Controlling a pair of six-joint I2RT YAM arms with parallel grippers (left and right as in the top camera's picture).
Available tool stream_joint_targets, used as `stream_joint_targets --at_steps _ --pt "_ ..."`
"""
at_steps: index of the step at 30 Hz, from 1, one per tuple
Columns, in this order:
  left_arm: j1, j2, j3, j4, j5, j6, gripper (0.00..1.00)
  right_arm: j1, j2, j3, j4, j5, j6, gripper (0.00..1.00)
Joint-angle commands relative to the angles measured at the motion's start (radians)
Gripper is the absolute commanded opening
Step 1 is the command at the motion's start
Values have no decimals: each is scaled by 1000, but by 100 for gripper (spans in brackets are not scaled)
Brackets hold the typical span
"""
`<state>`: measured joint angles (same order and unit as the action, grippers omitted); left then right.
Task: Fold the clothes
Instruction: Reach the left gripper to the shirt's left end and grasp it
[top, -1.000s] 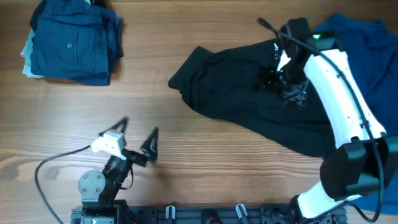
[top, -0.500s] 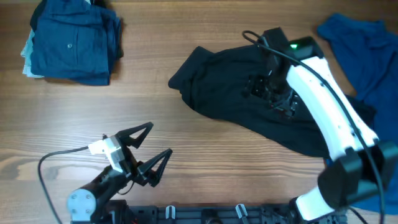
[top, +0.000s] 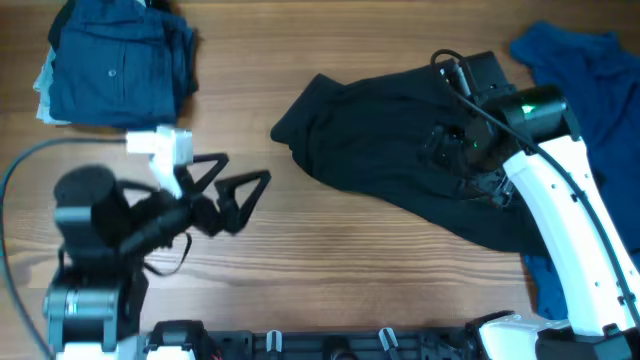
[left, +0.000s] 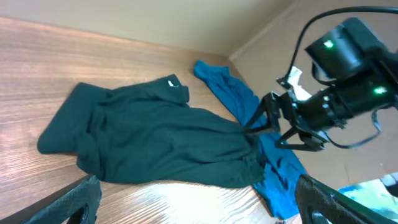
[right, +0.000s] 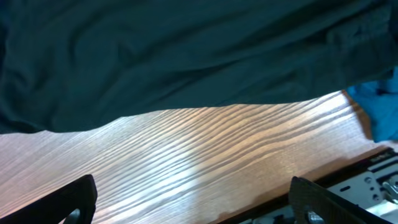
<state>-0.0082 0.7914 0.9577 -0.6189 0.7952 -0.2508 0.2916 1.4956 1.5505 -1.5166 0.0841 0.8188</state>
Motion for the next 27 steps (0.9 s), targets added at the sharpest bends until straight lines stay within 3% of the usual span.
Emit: stream_joint_targets --at_steps 1,8,12,16,27 --pt "-51 117 18 7 32 38 100 -3 -13 -6 -3 29 20 100" --pt "-311 457 18 15 -415 34 100 -3 -13 -6 12 32 19 100" --pt "-321 637 18 104 -430 34 100 -3 -13 -6 16 33 18 100" --pt "-318 845 18 296 -429 34 100 -3 -13 -6 21 56 -9 100" --pt "-322 1004 18 458 -411 34 100 -3 -13 -6 16 77 -8 100"
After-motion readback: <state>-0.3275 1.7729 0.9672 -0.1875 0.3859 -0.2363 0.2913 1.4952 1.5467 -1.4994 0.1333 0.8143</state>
